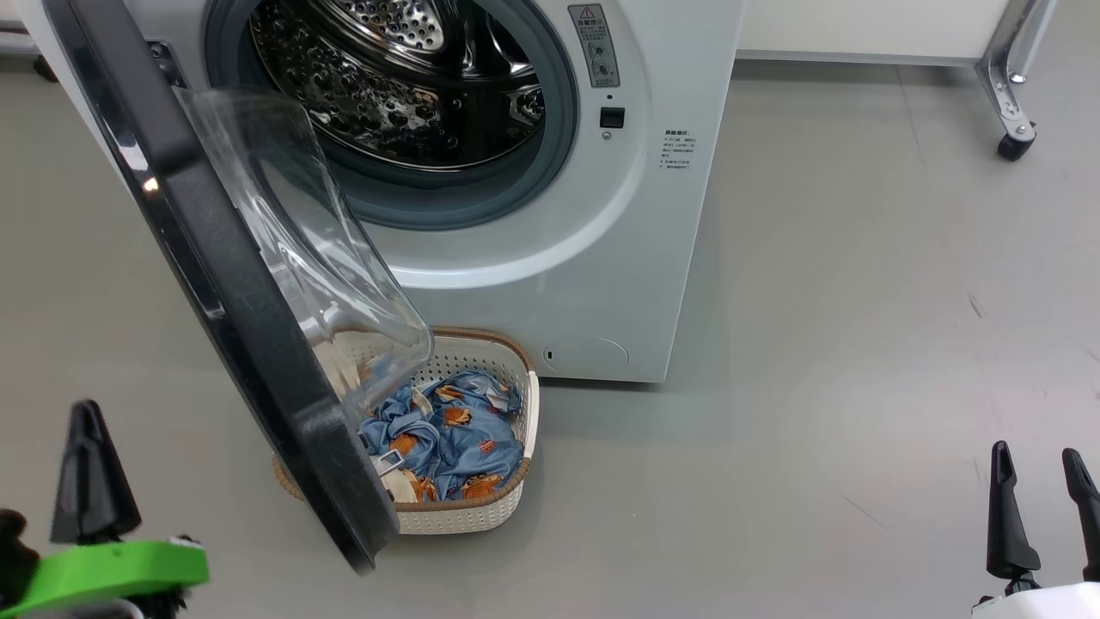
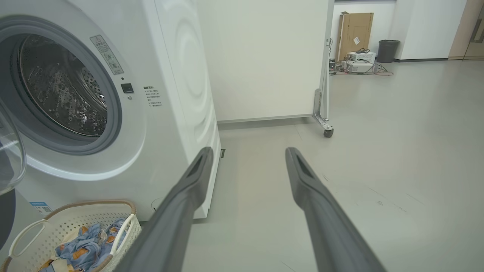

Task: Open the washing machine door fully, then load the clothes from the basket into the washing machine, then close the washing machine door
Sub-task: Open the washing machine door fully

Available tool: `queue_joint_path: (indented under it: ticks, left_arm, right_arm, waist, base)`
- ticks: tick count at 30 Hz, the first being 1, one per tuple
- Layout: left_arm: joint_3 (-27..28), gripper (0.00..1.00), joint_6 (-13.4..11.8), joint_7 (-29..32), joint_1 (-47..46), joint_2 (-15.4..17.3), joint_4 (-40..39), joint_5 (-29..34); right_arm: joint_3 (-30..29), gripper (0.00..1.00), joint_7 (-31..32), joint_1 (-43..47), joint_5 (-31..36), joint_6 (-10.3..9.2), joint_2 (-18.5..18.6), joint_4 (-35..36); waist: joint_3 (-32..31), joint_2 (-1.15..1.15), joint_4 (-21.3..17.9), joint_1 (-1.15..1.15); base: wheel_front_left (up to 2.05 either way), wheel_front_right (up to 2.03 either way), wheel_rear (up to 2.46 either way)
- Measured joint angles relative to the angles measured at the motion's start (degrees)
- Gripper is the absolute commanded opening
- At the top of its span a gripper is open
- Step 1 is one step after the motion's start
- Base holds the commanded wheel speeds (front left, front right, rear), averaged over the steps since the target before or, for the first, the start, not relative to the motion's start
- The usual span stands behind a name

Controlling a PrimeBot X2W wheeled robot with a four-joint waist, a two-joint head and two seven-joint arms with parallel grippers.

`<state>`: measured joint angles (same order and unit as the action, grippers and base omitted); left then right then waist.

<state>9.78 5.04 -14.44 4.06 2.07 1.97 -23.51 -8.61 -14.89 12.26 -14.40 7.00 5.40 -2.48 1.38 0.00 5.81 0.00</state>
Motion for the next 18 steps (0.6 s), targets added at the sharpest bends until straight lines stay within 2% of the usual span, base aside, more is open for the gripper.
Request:
queue_joint_path:
  ticks: [6, 12, 14, 15, 18]
  left_arm:
    - [3.3, 0.00, -1.1, 0.0, -5.2, -0.1, -10.2, 4.4]
    - [2.3, 0.00, -1.1, -0.3, -7.2, -0.2, -17.7, 5.6]
    - [-1.7, 0.00, -1.0, -0.4, -8.0, -0.1, -22.0, 5.7]
    - [-1.7, 0.00, -1.0, -0.4, -8.0, -0.1, -22.0, 5.7]
    - [-8.2, 0.00, -0.2, -0.4, -8.6, -0.1, -25.2, 5.5]
  right_arm:
    - [0.1, 1.00, 0.0, 0.1, 0.0, 0.00, 0.0, 0.1]
    - [0.6, 1.00, 0.0, 0.1, 0.0, 0.01, -0.1, 0.1]
    - [0.7, 1.00, 0.0, 0.2, 0.0, 0.01, -0.2, 0.1]
    - [0.7, 1.00, 0.0, 0.2, 0.0, 0.01, -0.2, 0.1]
    - [0.4, 1.00, 0.0, 0.6, 0.0, 0.01, -0.3, 0.1]
  waist:
    - [-0.3, 0.00, 0.7, 0.00]
    - [-0.7, 0.00, 1.1, 0.00]
    - [-1.0, 0.00, 1.2, 0.00]
    - [-1.0, 0.00, 1.2, 0.00]
    - [-1.3, 0.00, 1.4, 0.00]
  base:
    - [0.00, 0.00, 0.00]
    - [0.00, 0.00, 0.00]
    - [0.00, 0.00, 0.00]
    - [0.00, 0.00, 0.00]
    - [0.00, 0.00, 0.00]
